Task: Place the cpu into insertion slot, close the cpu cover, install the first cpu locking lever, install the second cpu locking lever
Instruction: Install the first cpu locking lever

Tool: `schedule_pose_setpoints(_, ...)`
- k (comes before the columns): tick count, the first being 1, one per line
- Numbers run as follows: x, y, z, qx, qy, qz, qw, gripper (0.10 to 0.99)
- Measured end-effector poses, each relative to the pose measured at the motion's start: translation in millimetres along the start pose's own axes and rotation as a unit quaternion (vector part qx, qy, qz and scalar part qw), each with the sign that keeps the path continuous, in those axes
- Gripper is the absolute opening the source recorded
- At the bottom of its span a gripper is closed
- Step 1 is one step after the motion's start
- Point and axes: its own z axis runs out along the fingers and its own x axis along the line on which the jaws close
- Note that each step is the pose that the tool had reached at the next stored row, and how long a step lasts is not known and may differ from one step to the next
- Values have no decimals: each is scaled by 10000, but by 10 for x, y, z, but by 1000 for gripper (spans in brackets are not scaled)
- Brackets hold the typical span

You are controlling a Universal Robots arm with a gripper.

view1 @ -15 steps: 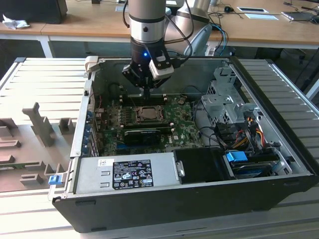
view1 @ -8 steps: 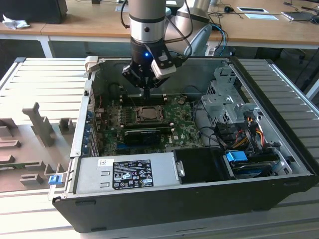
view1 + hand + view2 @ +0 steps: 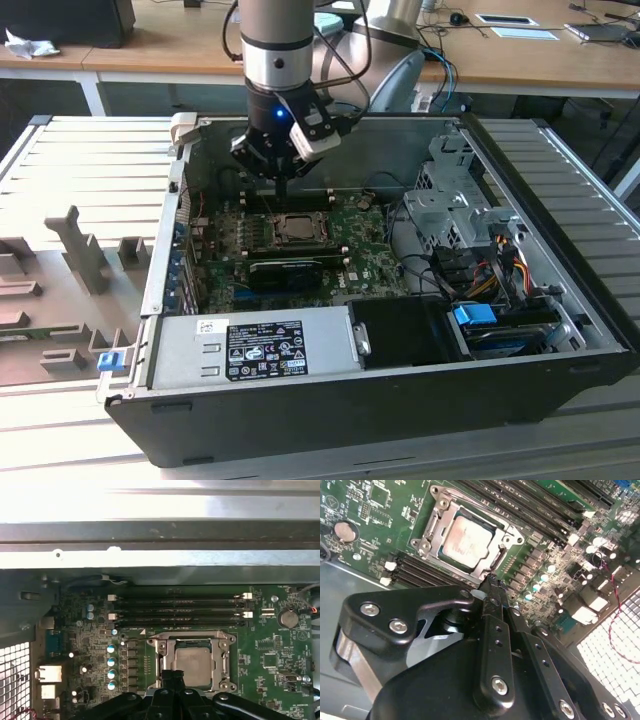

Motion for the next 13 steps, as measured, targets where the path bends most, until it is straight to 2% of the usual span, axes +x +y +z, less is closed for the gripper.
schedule_pose_setpoints(13,126,-1,7,-7,2,-55,10000,106)
